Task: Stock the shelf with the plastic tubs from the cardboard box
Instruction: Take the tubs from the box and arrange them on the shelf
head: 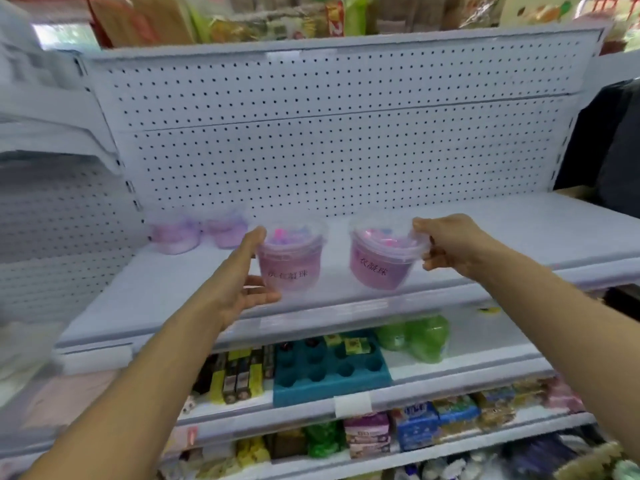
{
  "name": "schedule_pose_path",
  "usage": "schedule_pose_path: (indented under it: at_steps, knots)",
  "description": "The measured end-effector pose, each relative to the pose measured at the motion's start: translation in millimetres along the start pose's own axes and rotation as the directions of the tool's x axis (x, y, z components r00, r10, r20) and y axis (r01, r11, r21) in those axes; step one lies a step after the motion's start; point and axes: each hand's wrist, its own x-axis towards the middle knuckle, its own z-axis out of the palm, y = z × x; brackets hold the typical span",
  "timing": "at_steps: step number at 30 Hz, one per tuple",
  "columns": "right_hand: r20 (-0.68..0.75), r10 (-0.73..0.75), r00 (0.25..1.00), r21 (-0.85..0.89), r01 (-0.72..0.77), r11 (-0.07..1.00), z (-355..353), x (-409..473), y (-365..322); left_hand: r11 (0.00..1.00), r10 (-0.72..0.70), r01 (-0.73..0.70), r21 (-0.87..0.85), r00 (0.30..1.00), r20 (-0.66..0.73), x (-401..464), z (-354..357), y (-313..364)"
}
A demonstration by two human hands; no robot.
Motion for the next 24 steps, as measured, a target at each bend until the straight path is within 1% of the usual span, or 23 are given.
schedule_pose_path:
  at_steps: [3, 7, 11, 13, 15, 16, 18, 20, 22, 24]
  knots:
    - [0.035, 0.014, 0.999, -0.034, -0.013, 0.999, 54, 29, -11, 0.997, -0.045, 0.042, -0.062, 0.997, -0.058, 25, -39, 4]
    - [0.069, 0.053, 0.996, -0.103, -0.046, 0.994, 114, 65, -17, 0.993, -0.081, 0.074, -0.091, 0.993, -0.086, 59, -80, 4]
    - [0.082, 0.075, 0.994, -0.162, -0.061, 0.985, 155, 90, -19, 0.988, -0.098, 0.086, -0.125, 0.991, -0.091, 86, -106, 4]
    - [0.073, 0.061, 0.995, -0.213, -0.045, 0.976, 166, 99, -20, 0.987, -0.104, 0.092, -0.131, 0.991, -0.087, 95, -114, 4]
    - [0.074, -0.002, 0.997, -0.267, 0.022, 0.964, 172, 103, -22, 0.987, -0.104, 0.093, -0.128, 0.991, -0.082, 104, -118, 5]
    - [0.080, -0.066, 0.995, -0.329, 0.089, 0.940, 173, 102, -22, 0.987, -0.105, 0.094, -0.127, 0.991, -0.080, 108, -120, 5]
    - [0.116, -0.201, 0.973, -0.489, 0.232, 0.841, 174, 94, -21, 0.989, -0.096, 0.087, -0.122, 0.993, -0.073, 114, -123, 6]
    - [0.222, -0.251, 0.942, -0.588, 0.335, 0.736, 175, 86, -17, 0.990, -0.079, 0.070, -0.119, 0.994, -0.080, 120, -125, 6]
    - [0.325, -0.266, 0.907, -0.580, 0.414, 0.701, 178, 87, -13, 0.991, -0.061, 0.048, -0.127, 0.994, -0.096, 124, -127, 5]
    - [0.336, -0.316, 0.887, -0.566, 0.458, 0.685, 183, 102, -11, 0.990, -0.053, 0.038, -0.139, 0.993, -0.106, 125, -127, 4]
